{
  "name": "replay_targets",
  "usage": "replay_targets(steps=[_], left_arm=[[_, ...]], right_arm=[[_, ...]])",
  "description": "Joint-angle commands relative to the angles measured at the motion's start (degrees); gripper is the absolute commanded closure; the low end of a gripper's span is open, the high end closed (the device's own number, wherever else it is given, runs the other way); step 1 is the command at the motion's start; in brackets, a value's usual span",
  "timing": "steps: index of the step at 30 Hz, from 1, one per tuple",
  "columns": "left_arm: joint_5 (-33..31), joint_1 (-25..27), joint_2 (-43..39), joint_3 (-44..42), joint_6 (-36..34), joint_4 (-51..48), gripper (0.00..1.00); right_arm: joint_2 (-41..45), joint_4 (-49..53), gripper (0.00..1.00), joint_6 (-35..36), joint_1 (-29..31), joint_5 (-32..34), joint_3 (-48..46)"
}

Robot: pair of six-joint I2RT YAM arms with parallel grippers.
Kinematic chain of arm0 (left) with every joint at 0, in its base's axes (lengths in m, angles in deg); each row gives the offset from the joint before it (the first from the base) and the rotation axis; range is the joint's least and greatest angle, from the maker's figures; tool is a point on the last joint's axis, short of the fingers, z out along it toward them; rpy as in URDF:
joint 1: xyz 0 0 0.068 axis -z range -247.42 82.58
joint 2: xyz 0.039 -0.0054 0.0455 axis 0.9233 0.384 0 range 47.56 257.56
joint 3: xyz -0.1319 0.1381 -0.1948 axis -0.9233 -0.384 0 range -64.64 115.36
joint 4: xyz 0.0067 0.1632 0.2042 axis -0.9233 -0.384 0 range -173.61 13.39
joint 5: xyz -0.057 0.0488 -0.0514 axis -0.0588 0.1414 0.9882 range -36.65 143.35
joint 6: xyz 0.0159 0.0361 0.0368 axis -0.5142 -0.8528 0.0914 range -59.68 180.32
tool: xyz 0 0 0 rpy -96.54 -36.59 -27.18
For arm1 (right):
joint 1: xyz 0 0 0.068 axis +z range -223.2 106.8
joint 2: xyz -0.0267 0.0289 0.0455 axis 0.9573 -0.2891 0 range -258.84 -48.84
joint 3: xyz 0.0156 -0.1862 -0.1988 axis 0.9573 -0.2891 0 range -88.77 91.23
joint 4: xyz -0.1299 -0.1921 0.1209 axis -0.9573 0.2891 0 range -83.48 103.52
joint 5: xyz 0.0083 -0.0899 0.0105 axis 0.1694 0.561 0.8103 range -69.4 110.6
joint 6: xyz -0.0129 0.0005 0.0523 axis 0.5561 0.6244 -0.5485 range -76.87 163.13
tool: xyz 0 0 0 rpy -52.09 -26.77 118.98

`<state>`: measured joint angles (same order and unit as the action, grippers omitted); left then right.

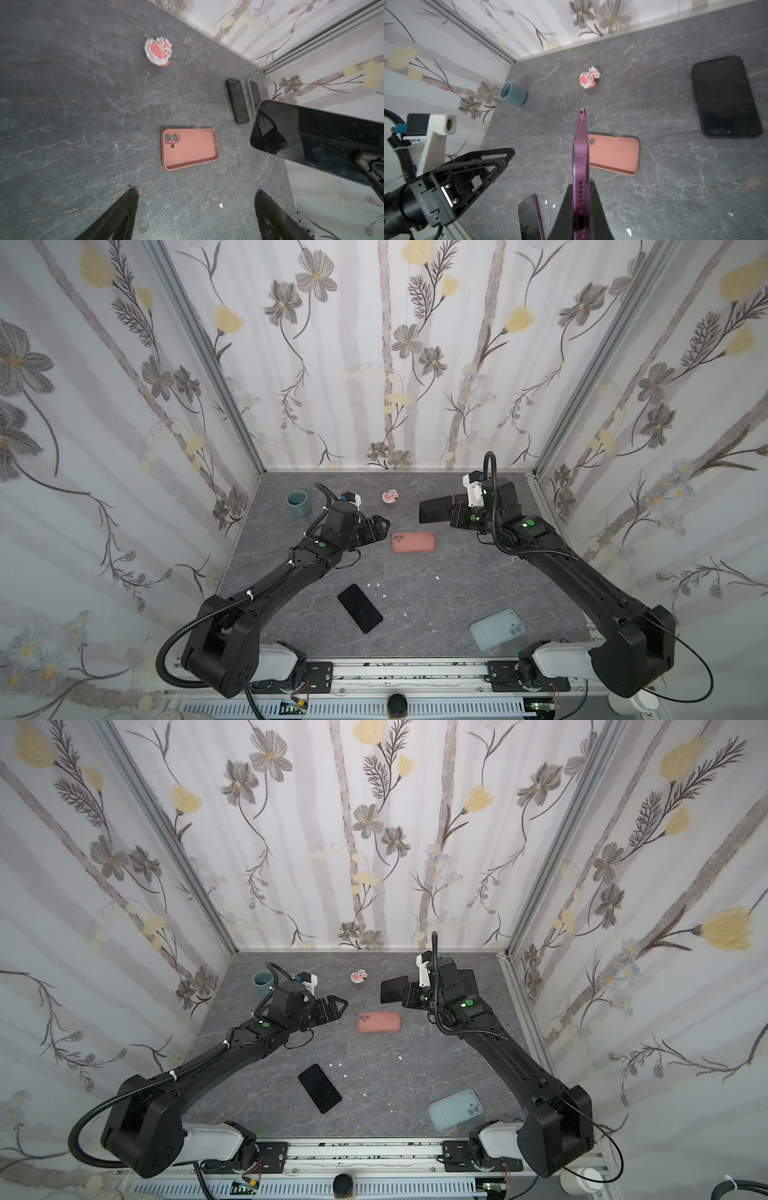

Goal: Put the phone into the phone case

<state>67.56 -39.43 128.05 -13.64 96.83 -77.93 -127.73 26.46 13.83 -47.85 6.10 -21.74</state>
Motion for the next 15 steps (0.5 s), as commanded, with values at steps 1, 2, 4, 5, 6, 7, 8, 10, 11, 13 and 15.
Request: replay_targets(steps=[1, 2, 4, 5, 6, 7, 8, 10, 11, 13, 15], left_arm=[[4.8, -0.1, 4.3, 1.2, 0.5, 0.5, 0.17], [5.5, -0.1, 6.3, 1.9, 0.3, 0.4, 0.18], [7.0, 0.0, 9.8, 3.5, -0.5, 0.4, 0.21], [7.6, -0.1, 11.5, 4.6, -0.8, 0.3, 0.23], [8.4, -0.1, 13.4, 5.6, -1.0, 0.3, 0.26], [9.2, -0.1, 14.7, 6.5, -1.3, 0.6, 0.31], [9.8, -0.1, 16.3, 7.5, -1.5, 0.7, 0.34], [10.5, -0.1, 18.8, 9.3, -1.8, 1.3, 0.41], [10.7, -0.1, 20.2, 10.2, -1.8, 1.5, 0.43], [10.9, -0.2, 22.5, 11.9, -2.1, 1.8, 0.46], [11.6, -0.3, 25.0, 13.5, -2.1, 1.8, 0.46]], right_arm=[[-4.0, -1.5, 1.0, -0.1, -0.5, -9.6, 0.7], [-5.6, -2.2, 1.0, -0.5, -0.5, -11.3, 0.7], [-8.3, -3.6, 1.0, -1.3, -0.6, -14.0, 0.6], [-9.4, -4.6, 1.0, -1.7, -0.6, -15.0, 0.3], [-10.5, -5.5, 1.0, -2.0, -0.6, -15.7, 0.0], [-11.3, -6.0, 1.0, -2.0, -0.6, -16.0, -0.1], [-12.1, -6.6, 1.0, -2.0, -0.7, -16.2, -0.2], [-14.4, -7.8, 1.0, -2.1, -1.0, -16.7, -0.2], [-15.1, -8.5, 1.0, -2.4, -1.2, -17.0, -0.3], [-16.3, -9.4, 1.0, -2.8, -1.8, -17.7, -0.2], [-17.3, -10.5, 1.0, -3.2, -2.3, -18.6, -0.5]])
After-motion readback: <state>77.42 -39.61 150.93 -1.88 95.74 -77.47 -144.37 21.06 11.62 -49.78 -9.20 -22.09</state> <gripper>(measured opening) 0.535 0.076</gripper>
